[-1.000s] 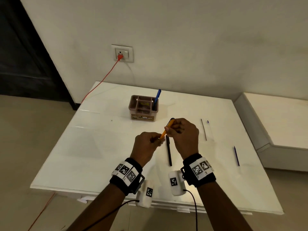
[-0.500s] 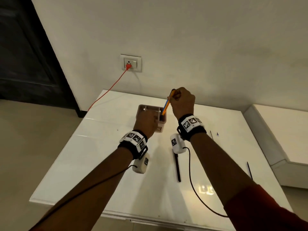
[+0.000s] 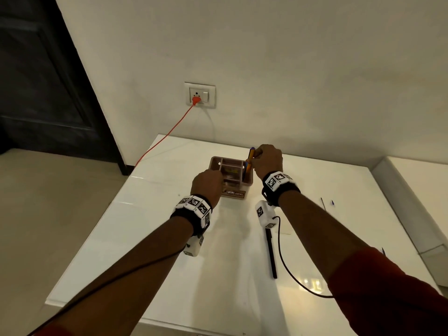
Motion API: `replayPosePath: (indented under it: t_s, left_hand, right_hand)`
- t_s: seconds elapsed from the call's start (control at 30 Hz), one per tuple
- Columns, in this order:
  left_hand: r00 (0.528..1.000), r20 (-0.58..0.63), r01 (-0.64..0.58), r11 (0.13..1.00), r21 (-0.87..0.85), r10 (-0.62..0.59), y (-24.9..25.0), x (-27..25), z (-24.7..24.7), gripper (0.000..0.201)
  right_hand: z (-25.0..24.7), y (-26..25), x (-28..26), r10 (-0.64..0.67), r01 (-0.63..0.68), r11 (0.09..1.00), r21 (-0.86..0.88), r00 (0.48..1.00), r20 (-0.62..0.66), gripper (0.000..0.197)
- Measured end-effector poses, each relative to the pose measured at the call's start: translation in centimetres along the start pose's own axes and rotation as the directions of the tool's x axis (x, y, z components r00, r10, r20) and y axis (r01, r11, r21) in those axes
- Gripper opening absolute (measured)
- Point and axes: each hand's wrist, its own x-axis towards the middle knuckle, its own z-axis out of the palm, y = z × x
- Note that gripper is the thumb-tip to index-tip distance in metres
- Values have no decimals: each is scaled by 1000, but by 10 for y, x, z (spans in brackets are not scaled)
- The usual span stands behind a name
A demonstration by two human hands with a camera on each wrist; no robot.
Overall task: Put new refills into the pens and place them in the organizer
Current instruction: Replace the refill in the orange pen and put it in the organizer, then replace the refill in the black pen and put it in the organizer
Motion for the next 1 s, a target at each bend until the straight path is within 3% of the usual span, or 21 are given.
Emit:
replayPosePath:
  t_s: [0.43,0.63,0.77,1.0]
  left_hand:
    - [999,-9,-41,999,35,41,4,-10,-5,17]
    - [998,-30,46,971,-237,-55,30,-58,-20,23]
    - [990,72,144,878,-456,-125,47,-109,-13,22]
    - [961,263,217,810,-545,-81,56,-161,7,23]
  right_hand:
    - [-12,14,-13,79,-81,995,55,996,42,18]
    - [-41,45,-72,216,-227,970,86,969,116,32]
    - [-46,72,-131,329,-344,938,32,918,222,37]
    - [-49,84,-179,444,-439,895,-77,866,228,44]
